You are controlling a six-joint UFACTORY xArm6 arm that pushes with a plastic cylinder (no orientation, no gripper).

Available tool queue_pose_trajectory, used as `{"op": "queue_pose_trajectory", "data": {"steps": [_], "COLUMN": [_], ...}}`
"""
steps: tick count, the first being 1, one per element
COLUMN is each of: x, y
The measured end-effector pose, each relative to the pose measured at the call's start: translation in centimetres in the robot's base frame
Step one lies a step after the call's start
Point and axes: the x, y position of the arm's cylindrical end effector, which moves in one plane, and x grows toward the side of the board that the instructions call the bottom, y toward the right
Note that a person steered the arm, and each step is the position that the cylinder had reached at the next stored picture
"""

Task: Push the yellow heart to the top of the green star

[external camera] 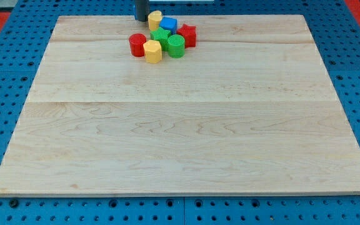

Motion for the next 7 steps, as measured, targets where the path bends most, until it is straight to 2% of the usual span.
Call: {"op": "queue_pose_trajectory", "data": {"steps": [1,2,3,4,6,7], "x": [3.0,3.8,1.4,-0.5,0.3,3.0], "y": [0.0,-1.1,-2.5,-1.4,2.0,1.4]}}
